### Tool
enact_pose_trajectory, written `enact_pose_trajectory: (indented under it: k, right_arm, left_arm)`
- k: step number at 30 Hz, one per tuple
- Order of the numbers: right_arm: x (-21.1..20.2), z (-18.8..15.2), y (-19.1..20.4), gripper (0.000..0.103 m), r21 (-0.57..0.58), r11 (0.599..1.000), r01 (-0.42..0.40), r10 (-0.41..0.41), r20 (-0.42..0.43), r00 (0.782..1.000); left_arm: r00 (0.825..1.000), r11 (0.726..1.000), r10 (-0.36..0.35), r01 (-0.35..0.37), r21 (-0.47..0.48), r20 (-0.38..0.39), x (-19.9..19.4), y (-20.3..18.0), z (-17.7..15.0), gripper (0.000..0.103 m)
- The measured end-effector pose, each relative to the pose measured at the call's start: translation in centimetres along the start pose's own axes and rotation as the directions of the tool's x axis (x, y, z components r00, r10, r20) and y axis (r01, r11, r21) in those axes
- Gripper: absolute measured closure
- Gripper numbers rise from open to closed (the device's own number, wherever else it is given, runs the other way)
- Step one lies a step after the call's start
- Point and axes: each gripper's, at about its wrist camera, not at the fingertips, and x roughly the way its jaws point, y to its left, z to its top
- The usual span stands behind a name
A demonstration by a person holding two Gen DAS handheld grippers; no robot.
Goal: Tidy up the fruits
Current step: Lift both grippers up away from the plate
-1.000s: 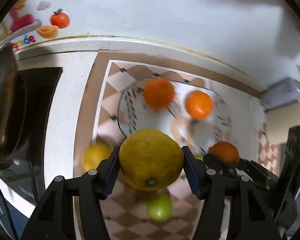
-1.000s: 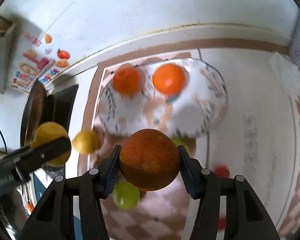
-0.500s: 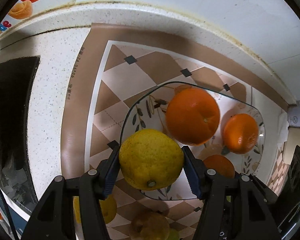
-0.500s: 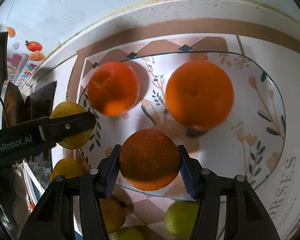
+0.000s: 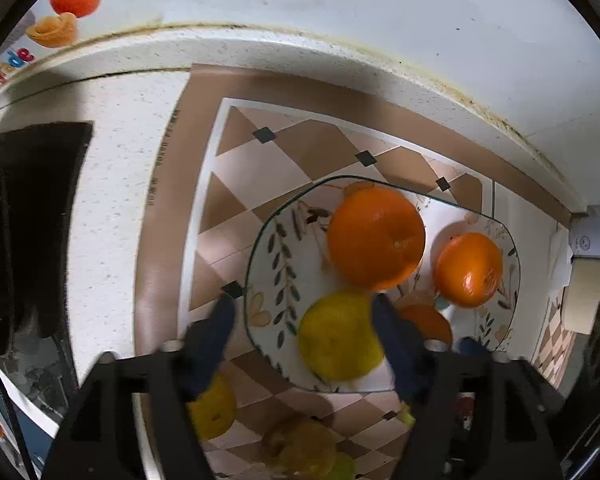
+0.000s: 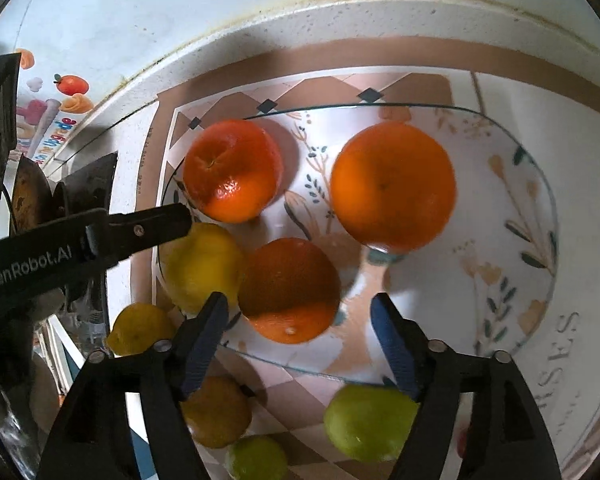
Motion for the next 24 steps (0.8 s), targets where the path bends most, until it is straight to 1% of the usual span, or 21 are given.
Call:
enact_pose_trajectory:
  k: [2, 4, 12, 16, 24]
  right_arm:
    - [-1.1, -0.6, -0.5, 0.012, -0.003, 1.0, 0.025, -0.025, 0.013, 1.0]
    - [-2.1, -1.3, -0.7, 0.012, -0.007, 0.997, 0.076, -0.075, 0.033, 0.997]
    - [-5.6, -3.8, -2.1, 0.01, 0.013, 0.986, 0.169, -0.169, 0.096, 0.981]
    - [-7.8, -5.5, -2.2, 0.01, 0.023, 0.981, 0.195, -0.196, 0.128, 0.972]
    - [-13.0, -9.1, -0.6, 0.01, 0.028, 0.973, 0.23, -0.23, 0.234, 0.945]
  left_arm:
    - [1.0, 1.0, 0.013, -0.013, 0.005, 0.011, -0.6, 0.1, -0.6, 0.019]
    - [0.999, 0.999, 0.03, -0.03, 0.012, 0.021, -1.2, 0.4, -1.3, 0.019]
    - [0.994, 0.996, 0.067, -0.072, 0.059, 0.084, -4.0, 0.6, -5.7, 0.019]
    - [0.981, 0.99, 0.096, -0.111, 0.085, 0.166, -6.1, -0.3, -7.9, 0.019]
    - [0.948, 0.989, 0.077, -0.111, 0.094, 0.31, -10.8, -0.6, -12.2, 0.019]
